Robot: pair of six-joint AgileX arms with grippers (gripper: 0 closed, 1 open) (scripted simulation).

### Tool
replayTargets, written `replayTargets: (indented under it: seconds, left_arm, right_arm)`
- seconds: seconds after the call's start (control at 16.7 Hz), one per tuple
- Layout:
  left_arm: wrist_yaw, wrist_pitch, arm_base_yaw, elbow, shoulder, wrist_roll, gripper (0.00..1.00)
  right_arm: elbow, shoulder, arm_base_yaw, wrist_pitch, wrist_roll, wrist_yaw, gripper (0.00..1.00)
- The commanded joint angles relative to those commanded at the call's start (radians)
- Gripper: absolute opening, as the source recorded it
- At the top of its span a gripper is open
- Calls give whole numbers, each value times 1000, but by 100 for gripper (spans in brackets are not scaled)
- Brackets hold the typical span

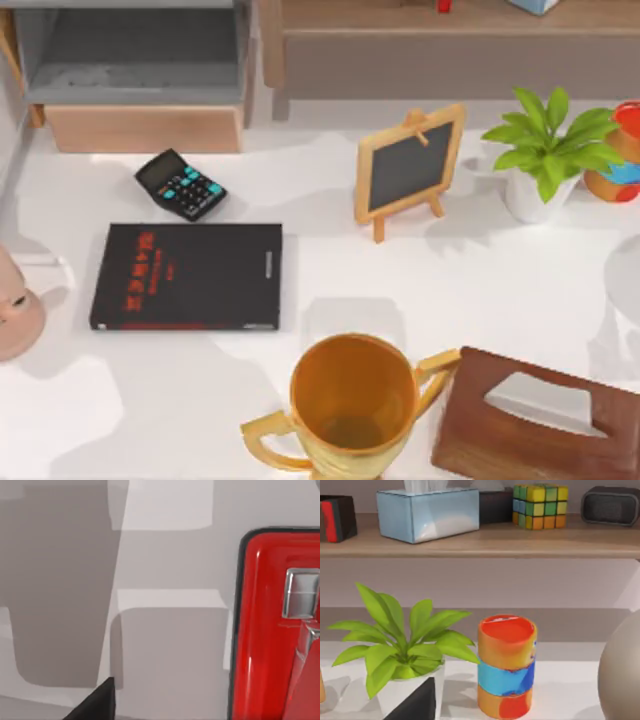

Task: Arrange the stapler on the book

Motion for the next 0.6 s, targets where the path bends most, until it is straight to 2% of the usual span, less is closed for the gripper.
replayTargets:
  seconds: [0.24, 0.6]
  left_arm:
    - [0, 2, -1, 2, 3, -1, 100]
    - [0, 2, -1, 2, 3, -1, 55]
  right_arm:
    - [0, 0, 0, 0, 0, 0, 100]
    - [0, 0, 0, 0, 0, 0, 100]
